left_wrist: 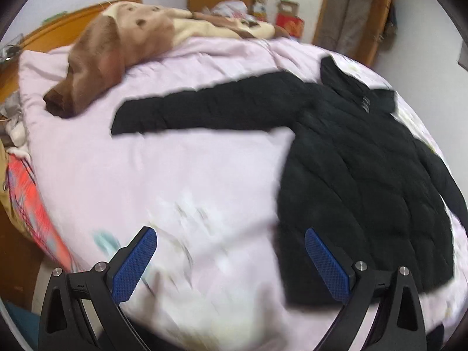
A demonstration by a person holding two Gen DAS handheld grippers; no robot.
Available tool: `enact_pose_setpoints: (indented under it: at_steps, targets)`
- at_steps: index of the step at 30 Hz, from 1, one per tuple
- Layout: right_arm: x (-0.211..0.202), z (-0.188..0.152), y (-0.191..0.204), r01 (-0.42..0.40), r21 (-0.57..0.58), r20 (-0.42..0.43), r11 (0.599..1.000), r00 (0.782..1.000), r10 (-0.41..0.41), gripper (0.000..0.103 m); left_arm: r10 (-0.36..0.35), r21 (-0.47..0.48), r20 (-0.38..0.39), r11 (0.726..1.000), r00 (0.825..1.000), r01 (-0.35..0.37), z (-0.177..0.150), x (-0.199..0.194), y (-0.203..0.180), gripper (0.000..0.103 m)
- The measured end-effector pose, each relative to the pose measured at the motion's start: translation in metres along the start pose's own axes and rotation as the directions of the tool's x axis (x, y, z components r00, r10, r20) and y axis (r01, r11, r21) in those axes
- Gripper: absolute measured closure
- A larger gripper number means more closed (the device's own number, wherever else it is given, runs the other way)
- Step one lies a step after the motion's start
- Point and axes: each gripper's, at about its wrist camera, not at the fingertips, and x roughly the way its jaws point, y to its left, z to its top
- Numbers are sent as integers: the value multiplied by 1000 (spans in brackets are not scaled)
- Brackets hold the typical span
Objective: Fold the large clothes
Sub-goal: 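Grasp the jacket sleeve nearest the left gripper with the left gripper, then fold the held sleeve across the jacket body and open the left gripper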
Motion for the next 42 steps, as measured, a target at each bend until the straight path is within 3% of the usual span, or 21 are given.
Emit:
enact_pose_setpoints:
  at_steps: [7,10,14,16,19,29,31,33,35,37,42]
  targets:
    - [34,32,43,-48,-40,7,998,999,48,2,-3,-210,-43,978,999,-6,62,76,70,1]
    - [48,41,64,-79,-53,0,995,997,79,2,22,-212,-42,977,999,-30,79,99,87,1]
    - [70,54,104,-137,-103,-8,985,991,137,2,6,-284,-81,958,997,-28,99,135,114,1]
    - [78,59,125,-164,-135,-4,977,986,165,2,14,-325,-102,945,995,-46,106,153,126,1]
    - [88,68,157,-217,-186,-9,958,976,219,2,-7,-431,-116,901,993,-44,112,177,144,1]
    - [116,80,236,-340,-281,-68,897,940,335,2,9,-567,-96,821,995,-62,140,221,165,1]
    - [121,81,245,-358,-297,-81,885,933,351,2,19,-583,-94,810,995,-70,145,225,165,12]
    - [125,81,254,-351,-315,-80,882,936,344,2,21,-583,-76,810,997,-61,149,225,162,34]
    - [128,82,258,-356,-317,-80,879,933,350,2,30,-557,-72,828,997,-65,155,226,155,64]
    - [132,84,260,-362,-308,-88,880,932,353,2,76,-524,-53,847,996,-93,163,220,146,85]
    - [136,86,255,-360,-291,-83,887,933,351,2,137,-441,62,892,989,-96,178,190,120,89]
